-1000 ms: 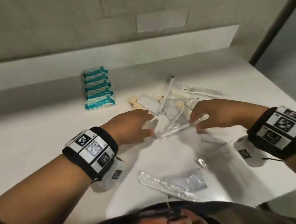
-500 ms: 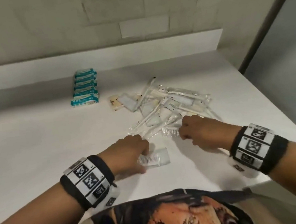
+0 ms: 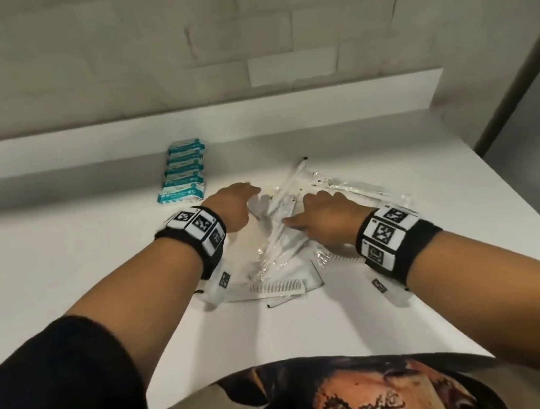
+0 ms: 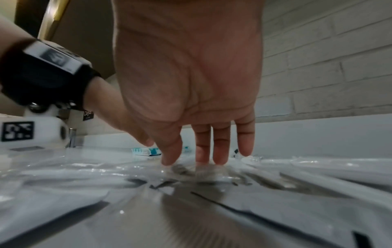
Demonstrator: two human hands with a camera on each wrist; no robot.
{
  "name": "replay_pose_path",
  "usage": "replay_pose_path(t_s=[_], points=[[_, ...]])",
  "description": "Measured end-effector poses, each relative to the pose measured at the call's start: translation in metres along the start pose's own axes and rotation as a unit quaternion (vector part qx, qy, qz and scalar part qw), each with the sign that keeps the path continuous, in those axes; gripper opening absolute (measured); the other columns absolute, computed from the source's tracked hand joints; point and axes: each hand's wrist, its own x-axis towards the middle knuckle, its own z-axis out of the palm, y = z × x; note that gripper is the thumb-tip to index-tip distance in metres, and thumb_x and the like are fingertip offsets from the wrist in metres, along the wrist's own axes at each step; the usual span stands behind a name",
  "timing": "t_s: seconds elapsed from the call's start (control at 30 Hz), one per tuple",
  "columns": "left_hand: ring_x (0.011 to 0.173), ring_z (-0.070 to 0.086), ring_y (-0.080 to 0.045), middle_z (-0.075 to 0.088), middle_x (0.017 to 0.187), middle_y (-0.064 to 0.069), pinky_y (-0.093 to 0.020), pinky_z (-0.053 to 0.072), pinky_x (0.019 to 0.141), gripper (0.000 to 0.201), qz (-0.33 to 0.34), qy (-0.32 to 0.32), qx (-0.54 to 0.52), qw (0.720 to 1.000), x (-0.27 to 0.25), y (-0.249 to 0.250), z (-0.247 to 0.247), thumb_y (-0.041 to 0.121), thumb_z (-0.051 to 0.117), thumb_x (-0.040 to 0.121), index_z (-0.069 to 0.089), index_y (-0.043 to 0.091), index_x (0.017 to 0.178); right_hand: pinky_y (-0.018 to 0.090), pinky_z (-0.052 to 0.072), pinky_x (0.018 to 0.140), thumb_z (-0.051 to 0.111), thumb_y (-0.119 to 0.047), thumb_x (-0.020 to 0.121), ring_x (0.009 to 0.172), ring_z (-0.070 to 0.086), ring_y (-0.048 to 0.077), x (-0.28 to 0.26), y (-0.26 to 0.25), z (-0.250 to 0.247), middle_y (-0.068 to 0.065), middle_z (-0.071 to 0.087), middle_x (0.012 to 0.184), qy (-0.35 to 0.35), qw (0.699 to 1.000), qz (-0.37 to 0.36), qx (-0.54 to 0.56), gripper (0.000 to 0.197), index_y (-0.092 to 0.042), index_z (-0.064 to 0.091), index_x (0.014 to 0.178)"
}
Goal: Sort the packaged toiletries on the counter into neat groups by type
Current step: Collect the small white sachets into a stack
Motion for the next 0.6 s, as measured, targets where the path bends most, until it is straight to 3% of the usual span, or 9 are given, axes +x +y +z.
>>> replay_pose_path(t_s=[0.07,0.1,0.2,0.23,0.3,0.37,0.43,0.5,0.6], points=[[0.149,0.009,-0.027,0.011,0.162,0.0,-0.043,0.014,0.12,0.065,0.004,-0.038,0.058,0.998,0.007,0.003,-0.003,0.003,0.04,0.094,0.022,0.025,0.152,0.037,0.038,0.082,0.042,-0.03,0.098,0.103,0.042,0.028,0.006,0.004,0.003,-0.002,0.044,0.109,0.003,1.0,-0.006,-0.012,0.038,-0.05,0.045,0.13],[0.147,0.012,-0.03,0.017,0.16,-0.002,-0.048,0.017,0.119,0.057,0.012,-0.045,0.081,0.996,0.01,0.003,-0.004,0.01,0.043,0.096,0.028,0.024,0.15,0.037,0.04,0.084,0.048,-0.023,0.096,0.101,0.041,0.025,0.009,0.007,0.002,-0.006,0.043,0.104,0.001,1.0,-0.004,-0.005,0.04,-0.052,0.05,0.124],[0.126,0.045,-0.032,0.048,0.134,-0.009,-0.045,0.04,0.103,0.045,0.027,-0.036,0.073,0.996,0.013,0.005,-0.002,0.043,0.05,0.094,0.05,0.02,0.133,0.033,0.036,0.081,0.052,-0.01,0.086,0.094,0.042,0.016,0.01,0.012,-0.01,-0.012,0.048,0.096,0.022,1.0,0.002,0.002,0.032,-0.036,0.066,0.097],[0.115,0.053,-0.029,0.052,0.124,-0.009,-0.04,0.046,0.092,0.047,0.032,-0.023,0.069,0.997,0.011,0.005,-0.001,0.048,0.053,0.09,0.053,0.018,0.127,0.033,0.035,0.079,0.05,-0.013,0.086,0.092,0.048,0.016,0.009,0.01,-0.015,-0.011,0.054,0.092,0.045,0.999,0.006,-0.003,0.024,-0.031,0.066,0.089],[0.101,0.057,-0.026,0.054,0.114,-0.007,-0.033,0.046,0.076,0.05,0.043,-0.006,0.085,0.995,0.007,0.006,0.003,0.053,0.06,0.083,0.054,0.018,0.119,0.035,0.037,0.077,0.047,-0.027,0.091,0.083,0.058,0.018,0.006,0.003,-0.024,-0.007,0.058,0.077,0.04,0.998,0.048,0.009,0.021,-0.024,0.06,0.075],[0.099,0.056,-0.024,0.052,0.114,-0.004,-0.032,0.046,0.077,0.058,0.047,-0.018,0.106,0.993,-0.001,0.008,0.006,0.061,0.062,0.078,0.053,0.022,0.12,0.035,0.042,0.079,0.049,-0.048,0.09,0.075,0.057,0.017,0.009,-0.005,-0.026,-0.007,0.055,0.067,-0.01,0.995,0.094,0.022,0.038,-0.021,0.054,0.065],[0.095,0.055,-0.021,0.052,0.113,-0.002,-0.033,0.046,0.076,0.058,0.041,-0.029,0.106,0.993,-0.01,0.011,0.008,0.066,0.056,0.079,0.054,0.028,0.122,0.037,0.046,0.087,0.054,-0.065,0.081,0.077,0.058,0.017,0.016,-0.014,-0.022,-0.007,0.058,0.073,-0.039,0.993,0.114,0.021,0.045,-0.021,0.059,0.073],[0.09,0.052,-0.019,0.051,0.107,-0.001,-0.031,0.042,0.072,0.049,0.029,-0.022,0.103,0.994,-0.019,0.013,0.011,0.062,0.053,0.084,0.057,0.027,0.118,0.04,0.048,0.088,0.06,-0.073,0.07,0.088,0.062,0.02,0.024,-0.021,-0.017,-0.005,0.066,0.091,-0.038,0.99,0.135,0.022,0.061,-0.02,0.061,0.101],[0.099,0.053,-0.023,0.054,0.108,-0.003,-0.033,0.044,0.078,0.045,0.018,0.011,0.107,0.994,-0.029,0.013,0.02,0.053,0.061,0.084,0.059,0.019,0.113,0.035,0.051,0.079,0.078,-0.058,0.063,0.095,0.064,0.024,0.032,-0.027,-0.013,0.001,0.067,0.105,-0.01,0.983,0.172,0.068,0.073,-0.016,0.054,0.118]])
